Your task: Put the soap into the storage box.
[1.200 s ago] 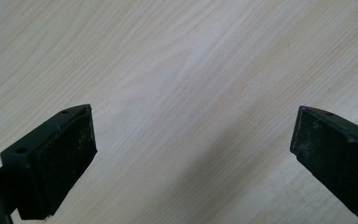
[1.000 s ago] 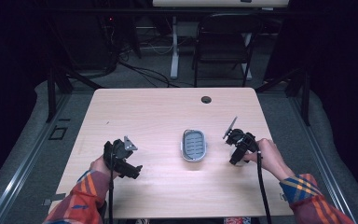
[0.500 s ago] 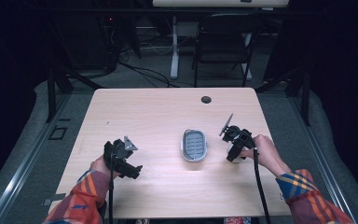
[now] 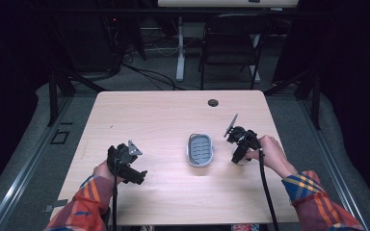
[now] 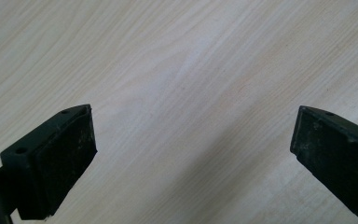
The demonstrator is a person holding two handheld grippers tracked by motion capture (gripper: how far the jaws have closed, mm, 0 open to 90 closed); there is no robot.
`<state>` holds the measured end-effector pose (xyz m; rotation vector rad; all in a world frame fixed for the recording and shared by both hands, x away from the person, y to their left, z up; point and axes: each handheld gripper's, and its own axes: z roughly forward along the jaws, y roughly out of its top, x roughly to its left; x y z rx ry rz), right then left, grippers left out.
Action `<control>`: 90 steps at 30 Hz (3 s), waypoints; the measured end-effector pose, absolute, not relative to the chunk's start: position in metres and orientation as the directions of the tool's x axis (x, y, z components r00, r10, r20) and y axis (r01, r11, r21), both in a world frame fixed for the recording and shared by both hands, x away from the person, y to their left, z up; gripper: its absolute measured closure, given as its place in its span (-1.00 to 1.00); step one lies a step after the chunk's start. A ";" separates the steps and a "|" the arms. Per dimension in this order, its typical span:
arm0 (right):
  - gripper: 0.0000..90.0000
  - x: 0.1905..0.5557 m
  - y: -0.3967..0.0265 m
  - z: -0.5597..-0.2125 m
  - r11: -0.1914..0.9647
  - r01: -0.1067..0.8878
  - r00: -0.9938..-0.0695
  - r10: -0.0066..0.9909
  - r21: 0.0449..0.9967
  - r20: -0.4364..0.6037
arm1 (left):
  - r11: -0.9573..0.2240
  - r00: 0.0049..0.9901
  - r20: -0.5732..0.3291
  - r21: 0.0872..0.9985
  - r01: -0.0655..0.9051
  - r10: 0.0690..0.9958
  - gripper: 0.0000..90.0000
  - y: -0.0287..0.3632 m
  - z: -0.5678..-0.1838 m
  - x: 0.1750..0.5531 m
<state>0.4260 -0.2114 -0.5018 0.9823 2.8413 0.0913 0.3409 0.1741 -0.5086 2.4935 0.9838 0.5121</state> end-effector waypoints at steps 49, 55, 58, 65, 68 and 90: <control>-0.46 0.449 -0.174 -0.443 0.822 0.555 -0.810 0.569 0.125 -0.142 | -0.670 0.679 0.196 0.493 0.555 0.707 -1.00 0.173 -0.508 0.342; -0.46 0.451 -0.167 -0.439 0.827 0.546 -0.814 0.562 0.137 -0.146 | -0.670 0.679 0.193 0.486 0.561 0.708 -1.00 0.173 -0.509 0.342; -0.46 0.452 -0.162 -0.435 0.834 0.537 -0.820 0.551 0.124 -0.155 | -0.669 0.678 0.193 0.487 0.561 0.709 -1.00 0.173 -0.509 0.342; -0.46 0.454 -0.151 -0.430 0.846 0.519 -0.830 0.534 0.125 -0.164 | -0.671 0.681 0.193 0.488 0.558 0.706 -1.00 0.173 -0.509 0.342; -0.46 0.456 -0.143 -0.429 0.851 0.509 -0.836 0.524 0.127 -0.163 | -0.670 0.681 0.191 0.488 0.559 0.707 -1.00 0.173 -0.509 0.342; -0.46 0.465 -0.101 -0.447 0.885 0.457 -0.874 0.466 0.095 -0.136 | -0.672 0.684 0.188 0.488 0.557 0.705 -1.00 0.174 -0.509 0.342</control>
